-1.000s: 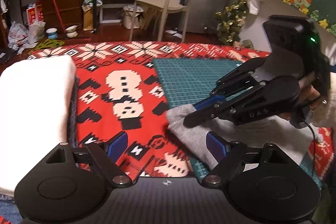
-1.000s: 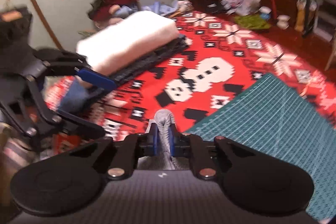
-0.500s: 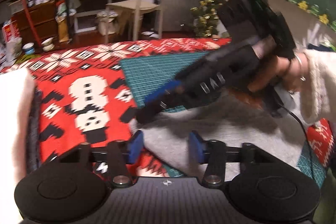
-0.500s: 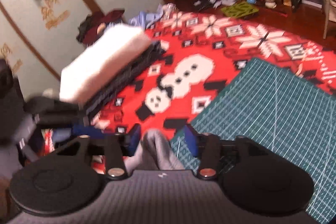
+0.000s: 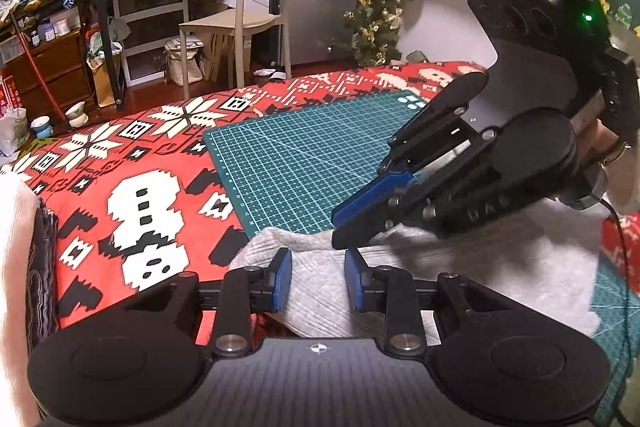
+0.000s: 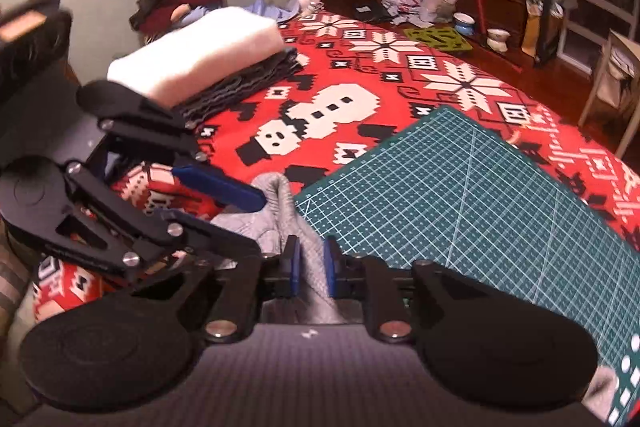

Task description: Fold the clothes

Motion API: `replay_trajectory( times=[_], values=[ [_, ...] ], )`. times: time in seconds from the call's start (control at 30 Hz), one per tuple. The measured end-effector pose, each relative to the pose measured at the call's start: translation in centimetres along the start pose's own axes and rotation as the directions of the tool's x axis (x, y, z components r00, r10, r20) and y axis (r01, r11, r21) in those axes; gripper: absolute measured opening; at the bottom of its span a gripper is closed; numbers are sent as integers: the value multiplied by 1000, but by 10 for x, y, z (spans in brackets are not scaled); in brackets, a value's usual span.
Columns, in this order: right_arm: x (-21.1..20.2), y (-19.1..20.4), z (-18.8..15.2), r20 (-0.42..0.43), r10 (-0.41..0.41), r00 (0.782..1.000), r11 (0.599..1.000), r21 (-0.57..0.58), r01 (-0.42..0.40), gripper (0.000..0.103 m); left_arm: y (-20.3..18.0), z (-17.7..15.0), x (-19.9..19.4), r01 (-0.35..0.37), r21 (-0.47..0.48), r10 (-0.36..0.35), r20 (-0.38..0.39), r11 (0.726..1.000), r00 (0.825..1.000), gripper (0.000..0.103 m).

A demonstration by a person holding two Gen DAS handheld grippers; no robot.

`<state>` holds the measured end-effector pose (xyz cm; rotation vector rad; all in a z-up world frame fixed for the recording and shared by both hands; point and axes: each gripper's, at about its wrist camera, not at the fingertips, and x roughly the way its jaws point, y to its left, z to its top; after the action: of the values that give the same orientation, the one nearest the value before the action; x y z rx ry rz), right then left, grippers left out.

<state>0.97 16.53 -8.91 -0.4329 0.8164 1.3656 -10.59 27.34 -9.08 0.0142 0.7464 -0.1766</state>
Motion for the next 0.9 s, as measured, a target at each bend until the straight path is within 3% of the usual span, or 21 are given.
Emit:
replay_trajectory(
  times=[0.07,0.13,0.37,0.53,0.67,0.77,0.9],
  values=[
    [3,1,-1,-5,-9,1000,1000,-24,9,24,-2,-2,2,-14,16,14,-1,1000,1000,29],
    [3,-2,0,3,-16,1000,1000,-7,16,5,-5,-3,2,-33,32,33,5,999,999,29],
    [7,-21,-1,32,-6,999,992,130,2,4,-3,3,10,-99,7,99,14,995,995,28],
    [-21,-29,-2,85,-41,996,977,211,22,16,-6,7,3,-118,-23,118,4,993,993,27],
    [-74,-31,-20,110,-143,984,952,288,107,18,-2,7,-7,-121,-77,121,-7,990,993,28],
    [-114,-28,-51,87,-243,966,904,382,193,19,-6,8,-14,-116,-90,115,-11,989,993,37],
    [-160,-13,-102,3,-423,906,802,467,372,21,-19,8,-27,-87,-72,86,-10,994,996,40]
  ],
)
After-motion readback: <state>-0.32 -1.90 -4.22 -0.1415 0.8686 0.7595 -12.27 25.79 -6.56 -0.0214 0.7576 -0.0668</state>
